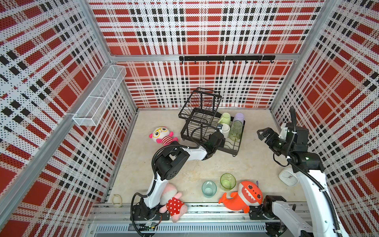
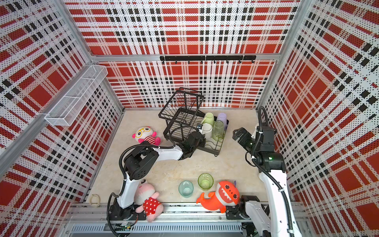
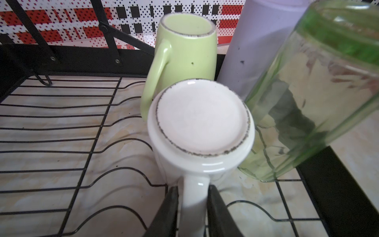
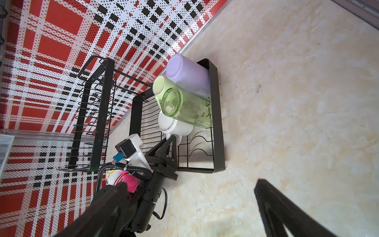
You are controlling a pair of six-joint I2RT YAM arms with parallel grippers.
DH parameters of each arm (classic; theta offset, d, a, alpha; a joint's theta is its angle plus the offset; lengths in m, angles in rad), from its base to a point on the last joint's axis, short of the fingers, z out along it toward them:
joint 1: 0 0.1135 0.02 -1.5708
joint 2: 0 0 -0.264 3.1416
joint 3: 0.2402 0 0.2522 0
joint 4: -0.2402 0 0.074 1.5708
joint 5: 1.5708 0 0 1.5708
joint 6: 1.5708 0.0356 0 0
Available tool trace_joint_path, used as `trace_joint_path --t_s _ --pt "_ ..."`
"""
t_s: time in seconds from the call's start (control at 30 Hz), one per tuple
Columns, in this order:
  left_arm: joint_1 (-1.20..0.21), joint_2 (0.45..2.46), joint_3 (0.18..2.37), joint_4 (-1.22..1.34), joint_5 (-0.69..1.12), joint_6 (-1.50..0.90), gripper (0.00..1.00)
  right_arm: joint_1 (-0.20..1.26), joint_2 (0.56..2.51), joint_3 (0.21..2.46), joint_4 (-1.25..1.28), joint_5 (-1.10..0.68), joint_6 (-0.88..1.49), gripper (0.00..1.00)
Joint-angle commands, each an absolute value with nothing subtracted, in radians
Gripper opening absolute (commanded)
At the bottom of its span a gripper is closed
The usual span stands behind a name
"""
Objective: Load cups into a dish rack
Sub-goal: Place the cup on the dish rack.
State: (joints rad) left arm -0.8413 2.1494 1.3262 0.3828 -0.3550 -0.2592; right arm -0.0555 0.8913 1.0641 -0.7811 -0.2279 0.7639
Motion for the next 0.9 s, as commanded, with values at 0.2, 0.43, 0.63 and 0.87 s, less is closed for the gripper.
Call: trace_joint_path --t_s 0.2,0.43,0.63,0.87 --pt "-0.868 2.031 1.24 0.466 -0.421 -0.218 0.35 -0.064 0.912 1.092 -0.814 -0.262 0.698 1.0" --pt "-0.918 1.938 1.17 0.499 -0.447 -0.183 0.35 -0.065 0.934 1.06 -0.812 -0.362 0.654 1.0" --pt "-0.957 1.84 1.096 0.52 -0.422 -0.191 0.36 -0.063 0.956 1.025 -0.853 -0.406 0.603 1.0" --pt "-1.014 1.672 1.028 0.503 -0.403 -0.13 0.4 0.064 0.93 0.909 -0.862 -0.4 0.625 0.96"
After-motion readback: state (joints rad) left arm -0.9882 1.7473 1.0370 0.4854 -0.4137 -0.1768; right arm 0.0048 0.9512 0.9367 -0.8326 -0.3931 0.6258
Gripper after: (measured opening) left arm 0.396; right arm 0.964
